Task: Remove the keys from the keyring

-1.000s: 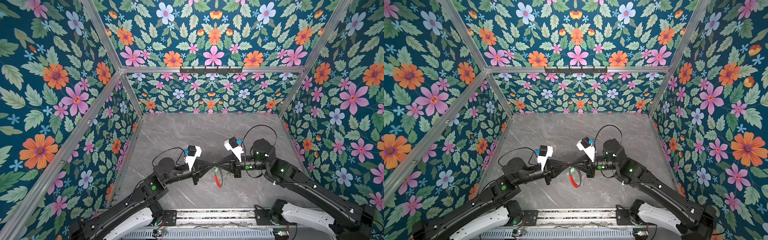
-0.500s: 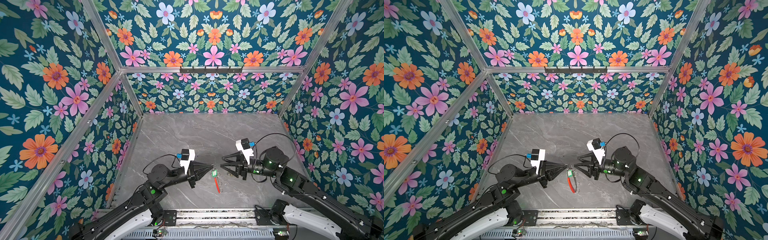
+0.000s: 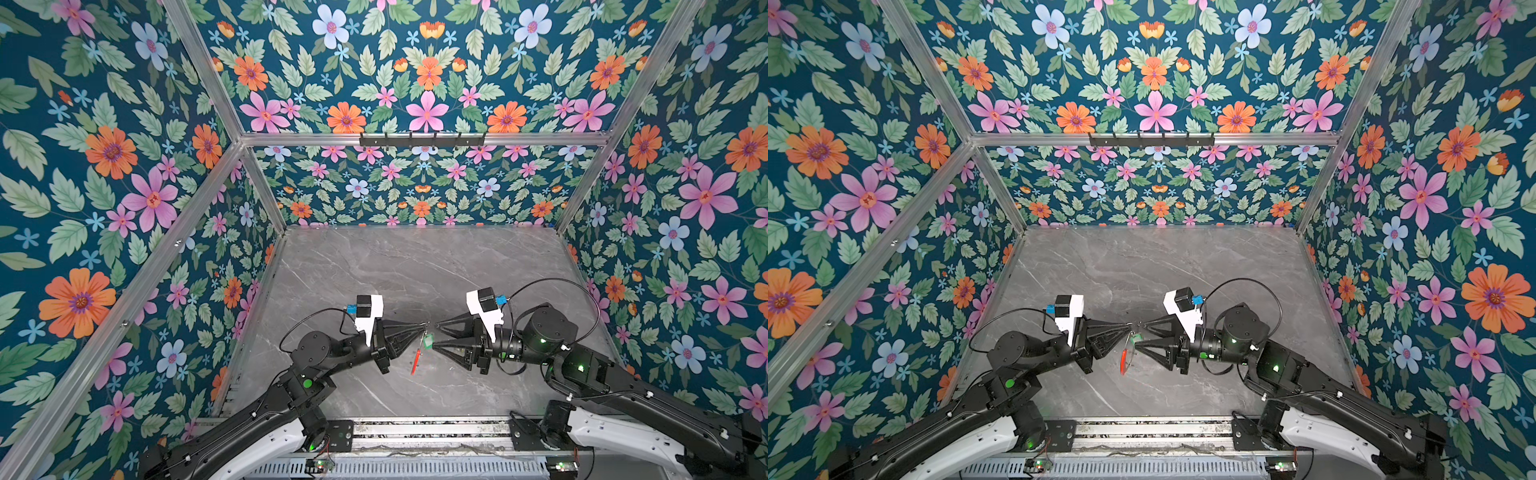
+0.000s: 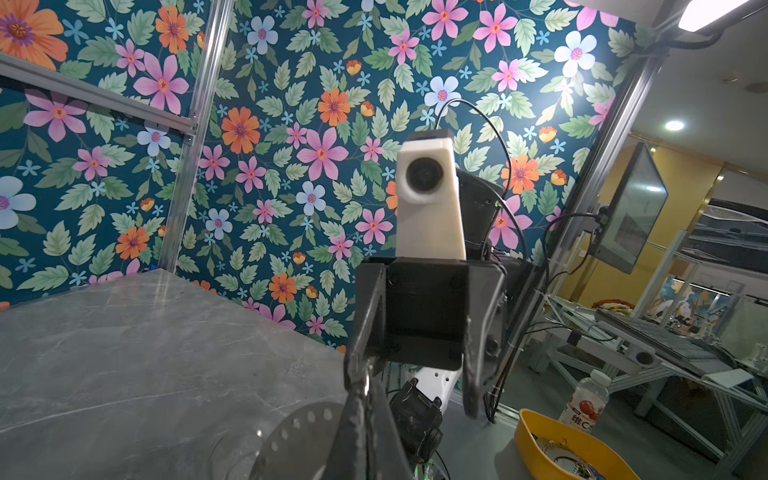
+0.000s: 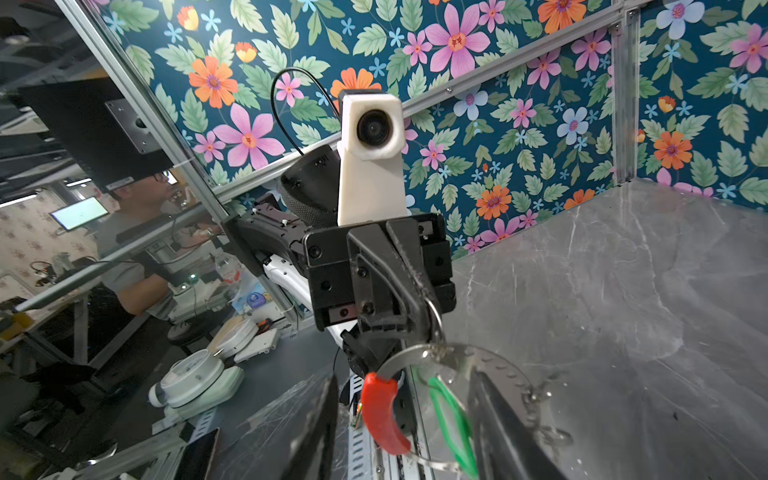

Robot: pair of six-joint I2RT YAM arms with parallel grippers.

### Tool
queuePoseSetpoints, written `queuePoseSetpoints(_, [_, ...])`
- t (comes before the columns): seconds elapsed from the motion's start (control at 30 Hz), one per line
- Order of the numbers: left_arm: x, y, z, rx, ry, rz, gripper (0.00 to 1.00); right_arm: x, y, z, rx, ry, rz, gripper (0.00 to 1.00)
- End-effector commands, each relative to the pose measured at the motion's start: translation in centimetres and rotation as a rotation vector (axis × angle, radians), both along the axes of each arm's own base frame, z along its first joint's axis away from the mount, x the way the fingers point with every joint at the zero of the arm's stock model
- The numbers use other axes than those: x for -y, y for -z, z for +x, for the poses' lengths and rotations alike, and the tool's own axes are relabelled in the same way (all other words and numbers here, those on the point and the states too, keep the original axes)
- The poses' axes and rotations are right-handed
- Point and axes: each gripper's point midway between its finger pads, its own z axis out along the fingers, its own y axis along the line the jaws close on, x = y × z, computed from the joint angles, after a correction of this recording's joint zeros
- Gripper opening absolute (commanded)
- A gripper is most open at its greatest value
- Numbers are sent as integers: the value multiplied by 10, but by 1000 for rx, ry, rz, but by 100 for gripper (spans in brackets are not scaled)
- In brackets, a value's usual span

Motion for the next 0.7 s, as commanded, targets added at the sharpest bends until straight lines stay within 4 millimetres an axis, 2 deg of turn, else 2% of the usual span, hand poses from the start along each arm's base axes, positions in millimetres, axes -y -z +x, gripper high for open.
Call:
queuePoseSetpoints(0.0, [-3,-9,-1,13,-7,-23,0,7,11,18,49,125,-59,48])
queuePoseSetpoints(0.07, [-4,-11,-4,19,9,-33,0,6,18,16,50,108,-85,39])
queuePoseSetpoints(0.1, [-5,-12,-6,26,15,-39,0,3,23,13,47,80,-99,39])
queuePoseSetpoints(0.2, [-7,-15,-10,36,28,-51,0,-5,33,7,29,26,-115,47])
queuePoseSetpoints(0.3, [-6,-14,-11,34,35,-51,0,-9,37,5,24,4,-112,51])
queuePoseSetpoints(0.5, [-5,-13,-11,25,42,-54,0,-16,32,0,26,-43,-100,53])
queuePoseSetpoints(0.67, [-4,-15,-14,24,69,-60,0,-19,28,4,32,-34,-99,53])
